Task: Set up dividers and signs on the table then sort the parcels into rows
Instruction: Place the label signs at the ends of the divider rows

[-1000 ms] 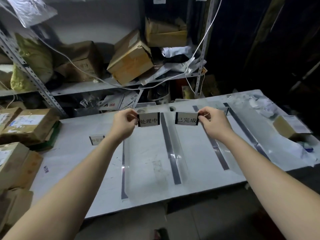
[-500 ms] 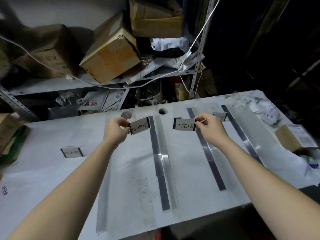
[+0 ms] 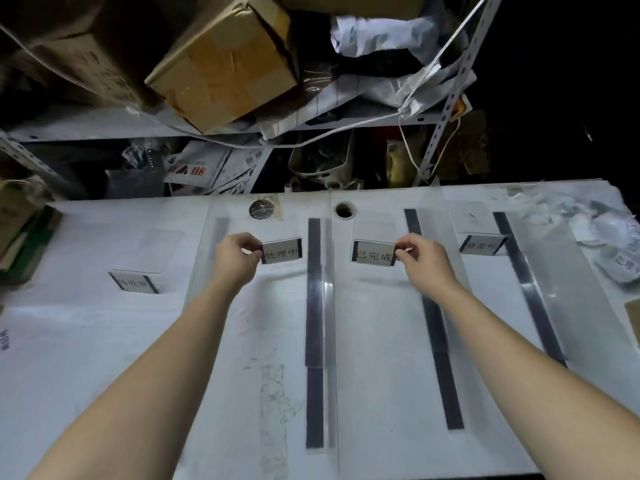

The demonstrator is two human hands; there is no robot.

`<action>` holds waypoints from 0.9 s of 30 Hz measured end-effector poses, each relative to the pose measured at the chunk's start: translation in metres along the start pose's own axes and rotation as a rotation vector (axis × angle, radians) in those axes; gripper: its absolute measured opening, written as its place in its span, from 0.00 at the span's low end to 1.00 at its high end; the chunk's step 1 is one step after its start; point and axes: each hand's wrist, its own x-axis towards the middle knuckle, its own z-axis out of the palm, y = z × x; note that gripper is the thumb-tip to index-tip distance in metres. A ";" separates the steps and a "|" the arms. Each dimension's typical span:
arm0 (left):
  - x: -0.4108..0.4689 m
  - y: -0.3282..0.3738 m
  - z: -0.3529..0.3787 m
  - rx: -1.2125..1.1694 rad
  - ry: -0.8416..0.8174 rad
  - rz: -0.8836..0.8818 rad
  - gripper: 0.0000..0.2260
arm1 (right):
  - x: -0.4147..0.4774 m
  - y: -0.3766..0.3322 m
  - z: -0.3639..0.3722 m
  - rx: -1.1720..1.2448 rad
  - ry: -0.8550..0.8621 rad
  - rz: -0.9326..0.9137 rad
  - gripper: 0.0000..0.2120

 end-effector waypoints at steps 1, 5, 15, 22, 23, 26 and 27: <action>0.001 -0.002 0.003 -0.005 0.012 -0.012 0.13 | 0.006 0.004 0.003 -0.004 -0.013 -0.006 0.07; 0.003 -0.008 0.010 -0.003 0.054 -0.044 0.10 | 0.023 0.018 0.013 -0.036 -0.048 -0.017 0.08; 0.015 -0.017 0.021 0.051 0.071 -0.072 0.08 | 0.029 0.038 0.023 -0.086 -0.047 0.044 0.08; 0.027 -0.021 0.020 0.006 0.082 -0.048 0.09 | 0.032 0.037 0.029 -0.068 -0.015 0.088 0.08; 0.029 -0.020 0.021 0.005 0.083 -0.052 0.08 | 0.034 0.036 0.030 -0.072 -0.008 0.090 0.08; 0.032 -0.016 0.022 0.001 0.088 -0.053 0.09 | 0.037 0.033 0.031 -0.078 0.001 0.104 0.07; 0.033 -0.016 0.023 0.000 0.090 -0.056 0.09 | 0.037 0.033 0.032 -0.077 0.001 0.102 0.07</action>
